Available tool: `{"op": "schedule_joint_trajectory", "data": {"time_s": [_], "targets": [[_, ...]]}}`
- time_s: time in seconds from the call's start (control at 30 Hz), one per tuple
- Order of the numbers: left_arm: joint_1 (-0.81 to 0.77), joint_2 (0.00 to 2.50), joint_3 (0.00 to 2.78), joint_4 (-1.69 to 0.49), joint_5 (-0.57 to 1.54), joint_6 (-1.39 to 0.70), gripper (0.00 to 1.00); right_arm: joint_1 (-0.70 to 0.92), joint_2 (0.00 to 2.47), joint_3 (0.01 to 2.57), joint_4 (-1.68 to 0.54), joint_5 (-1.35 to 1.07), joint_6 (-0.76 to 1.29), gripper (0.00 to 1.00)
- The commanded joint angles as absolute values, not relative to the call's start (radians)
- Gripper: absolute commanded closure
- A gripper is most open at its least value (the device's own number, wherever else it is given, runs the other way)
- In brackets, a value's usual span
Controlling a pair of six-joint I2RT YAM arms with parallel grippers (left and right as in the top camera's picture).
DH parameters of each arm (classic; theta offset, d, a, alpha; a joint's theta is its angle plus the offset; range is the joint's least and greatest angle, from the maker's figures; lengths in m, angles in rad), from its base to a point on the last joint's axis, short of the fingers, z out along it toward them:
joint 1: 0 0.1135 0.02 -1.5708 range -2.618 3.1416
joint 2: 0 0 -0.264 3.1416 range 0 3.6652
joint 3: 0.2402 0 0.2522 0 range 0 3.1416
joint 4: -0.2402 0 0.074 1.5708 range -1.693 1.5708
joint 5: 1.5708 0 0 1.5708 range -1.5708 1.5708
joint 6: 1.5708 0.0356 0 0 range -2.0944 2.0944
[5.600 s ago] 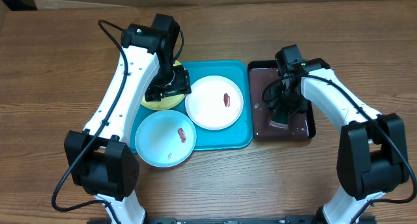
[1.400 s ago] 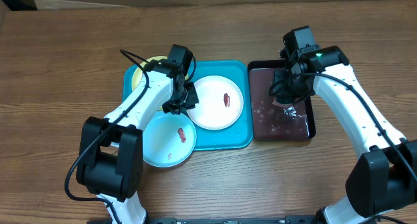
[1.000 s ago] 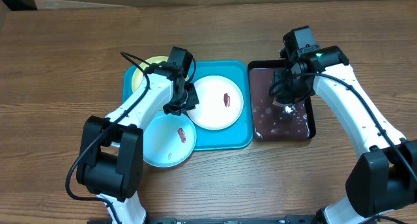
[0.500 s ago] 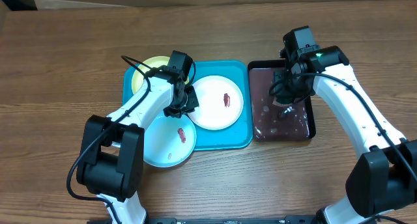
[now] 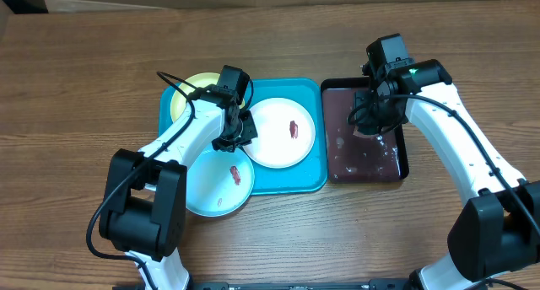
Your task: Clean dirty plates on tray and stack at the side
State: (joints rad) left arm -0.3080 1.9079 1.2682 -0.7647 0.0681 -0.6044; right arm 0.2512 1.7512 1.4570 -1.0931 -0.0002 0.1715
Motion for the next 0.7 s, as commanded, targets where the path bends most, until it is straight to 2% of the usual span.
{"op": "schedule_joint_trajectory", "data": {"time_s": [0.0, 0.67], "targets": [[-0.315, 1.91, 1.263, -0.761, 0.047, -0.617, 0.81, 0.257, 1.725, 1.478, -1.091, -0.001, 0.155, 0.94], [-0.315, 1.91, 1.214, -0.698, 0.041, -0.617, 0.86, 0.257, 1.726, 1.478, -1.091, -0.001, 0.155, 0.94]]}}
